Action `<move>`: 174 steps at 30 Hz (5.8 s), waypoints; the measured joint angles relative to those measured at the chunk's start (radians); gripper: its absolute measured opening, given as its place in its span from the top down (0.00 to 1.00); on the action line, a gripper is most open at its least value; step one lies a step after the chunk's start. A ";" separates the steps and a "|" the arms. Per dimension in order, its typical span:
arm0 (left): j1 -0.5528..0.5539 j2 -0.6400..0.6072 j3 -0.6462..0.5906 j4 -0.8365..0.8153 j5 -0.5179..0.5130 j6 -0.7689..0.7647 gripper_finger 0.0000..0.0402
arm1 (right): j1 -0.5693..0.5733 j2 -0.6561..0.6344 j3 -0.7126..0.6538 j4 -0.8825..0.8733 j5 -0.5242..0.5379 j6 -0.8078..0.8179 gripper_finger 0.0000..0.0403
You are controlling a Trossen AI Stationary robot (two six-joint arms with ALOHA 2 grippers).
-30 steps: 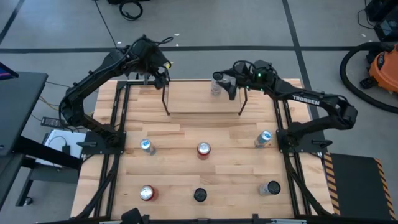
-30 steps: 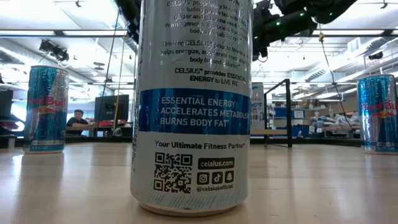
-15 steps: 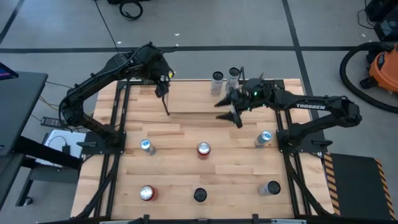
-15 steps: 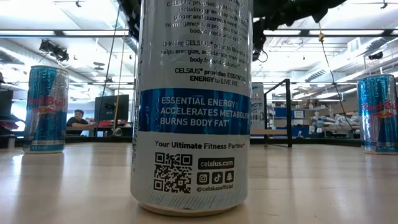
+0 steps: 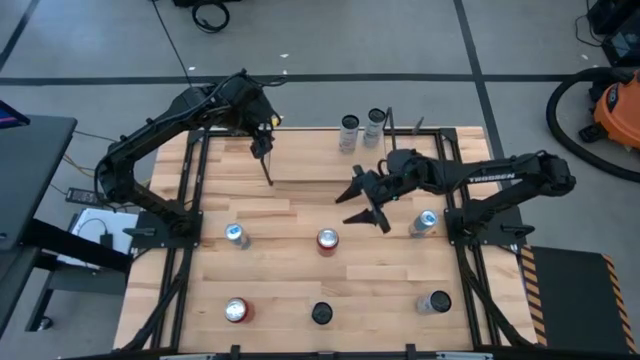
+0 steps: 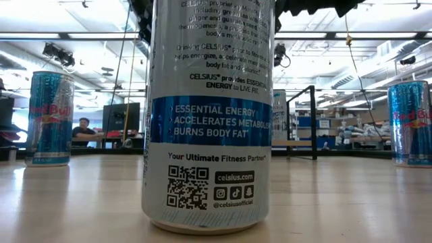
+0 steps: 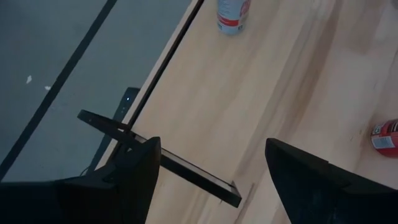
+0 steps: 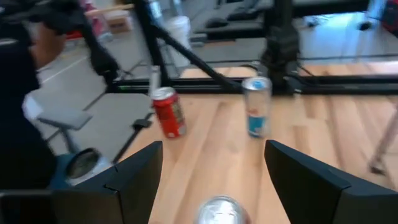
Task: Place canned beverage on shelf
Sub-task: Put the top red-black soda can on the shelf
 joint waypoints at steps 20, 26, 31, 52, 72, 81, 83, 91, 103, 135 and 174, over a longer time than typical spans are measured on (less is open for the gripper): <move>0.000 0.000 0.000 -0.001 0.000 -0.030 0.28 | 0.121 0.193 0.000 0.084 0.048 0.003 0.10; 0.000 0.000 0.000 -0.001 0.000 -0.030 0.28 | 0.130 0.274 0.000 0.053 0.227 -0.039 0.10; 0.001 0.000 0.000 -0.001 0.000 -0.028 0.28 | 0.130 0.325 0.000 0.045 0.278 -0.054 0.10; 0.001 0.000 0.000 0.006 0.000 -0.028 0.28 | 0.157 0.422 0.000 0.055 0.336 -0.055 0.12; 0.001 0.000 0.000 0.004 0.000 -0.025 0.28 | 0.043 0.412 0.182 -0.092 0.344 -0.145 0.22; 0.001 0.000 0.000 0.003 0.000 -0.022 0.28 | -0.116 0.411 0.385 -0.258 0.320 -0.251 0.22; 0.001 0.000 0.000 0.003 0.000 -0.020 0.28 | -0.161 0.411 0.410 -0.285 0.296 -0.263 0.22; 0.001 0.000 0.000 0.003 0.000 0.004 0.28 | -0.338 0.413 0.421 -0.315 0.201 -0.266 0.22; 0.001 0.000 0.000 0.004 0.000 0.010 0.28 | -0.400 0.499 0.426 -0.298 0.180 -0.309 0.22; 0.001 0.000 0.000 0.005 0.000 0.024 0.28 | -0.382 0.465 0.419 -0.304 0.280 -0.310 0.21; -0.001 0.000 0.000 0.003 0.000 0.017 0.28 | -0.351 0.504 0.359 -0.199 0.231 -0.206 0.14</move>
